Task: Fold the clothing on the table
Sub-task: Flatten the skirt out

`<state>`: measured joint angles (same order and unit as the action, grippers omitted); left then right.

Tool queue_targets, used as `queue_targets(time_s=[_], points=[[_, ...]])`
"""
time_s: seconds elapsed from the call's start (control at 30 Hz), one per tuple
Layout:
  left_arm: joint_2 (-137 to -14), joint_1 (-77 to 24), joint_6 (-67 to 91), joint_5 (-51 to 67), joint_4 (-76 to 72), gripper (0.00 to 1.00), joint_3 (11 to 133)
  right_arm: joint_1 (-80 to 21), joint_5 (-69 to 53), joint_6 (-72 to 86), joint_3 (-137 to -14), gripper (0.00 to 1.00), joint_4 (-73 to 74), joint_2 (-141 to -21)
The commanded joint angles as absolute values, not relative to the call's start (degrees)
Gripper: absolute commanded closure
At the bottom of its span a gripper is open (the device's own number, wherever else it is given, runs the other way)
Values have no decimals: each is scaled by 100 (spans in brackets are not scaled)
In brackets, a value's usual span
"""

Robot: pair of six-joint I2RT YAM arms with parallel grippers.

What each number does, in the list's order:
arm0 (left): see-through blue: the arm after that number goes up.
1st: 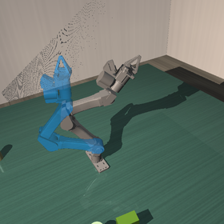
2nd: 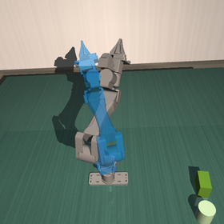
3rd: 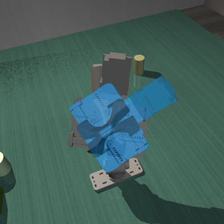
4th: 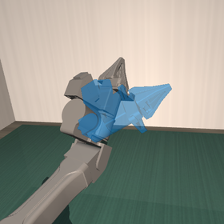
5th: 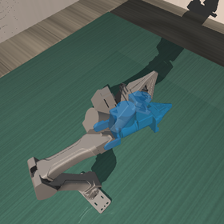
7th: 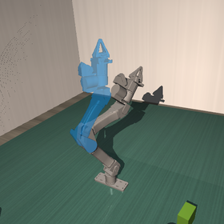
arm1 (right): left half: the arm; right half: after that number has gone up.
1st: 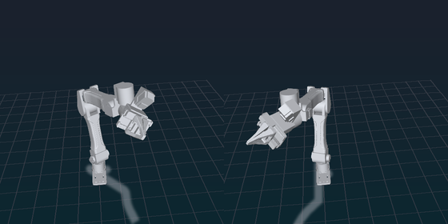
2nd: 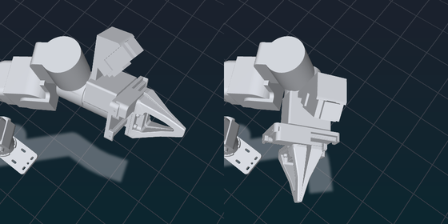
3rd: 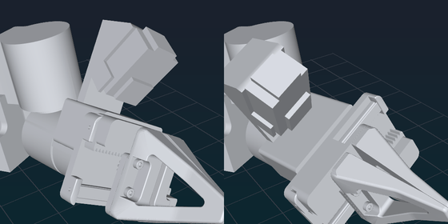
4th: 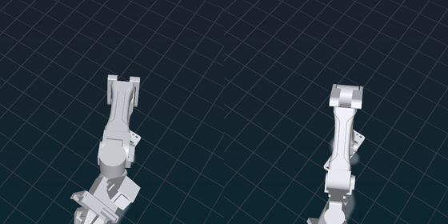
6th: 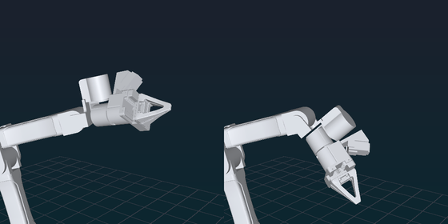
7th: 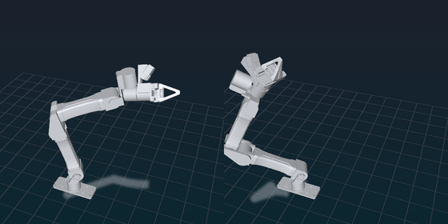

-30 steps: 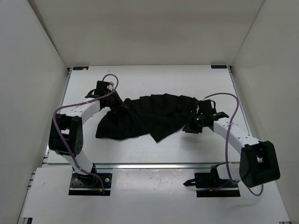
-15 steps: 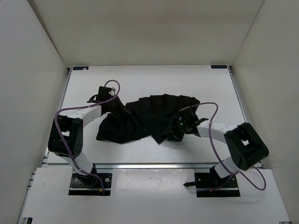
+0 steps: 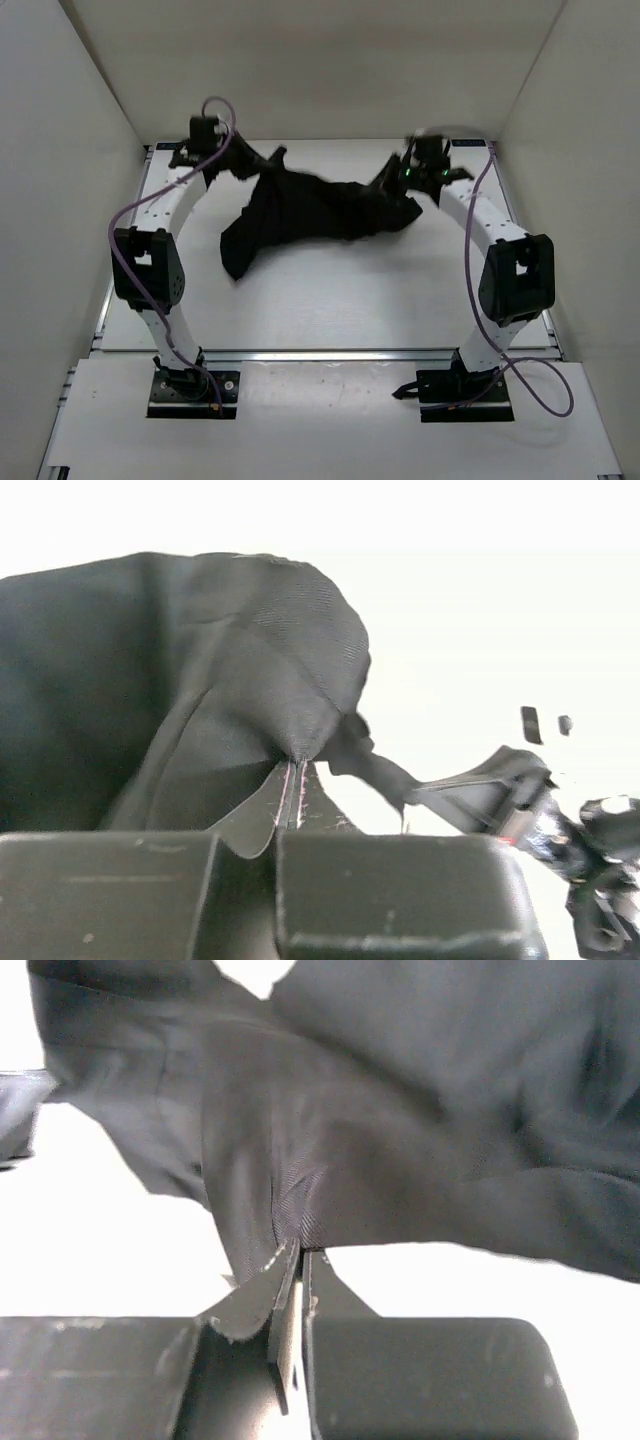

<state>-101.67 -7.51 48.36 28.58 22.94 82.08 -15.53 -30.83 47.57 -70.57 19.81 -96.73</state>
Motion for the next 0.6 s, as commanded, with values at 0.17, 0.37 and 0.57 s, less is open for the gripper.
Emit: queue_targets(time_s=[0.17, 0.37, 0.57], points=[[-9821, -299, 4922, 3225, 2270, 100, 9982, -529, -3805, 3094, -10066, 100, 3472, -9616], [-7694, -79, 4336, 3340, 1283, 74, 5966, -158, -3788, 2409, -7144, 100, 3542, -8168], [-6566, -131, 3999, 3455, 1591, 59, 3403, -9, -3033, 2118, -4556, 56, 3657, -6945]])
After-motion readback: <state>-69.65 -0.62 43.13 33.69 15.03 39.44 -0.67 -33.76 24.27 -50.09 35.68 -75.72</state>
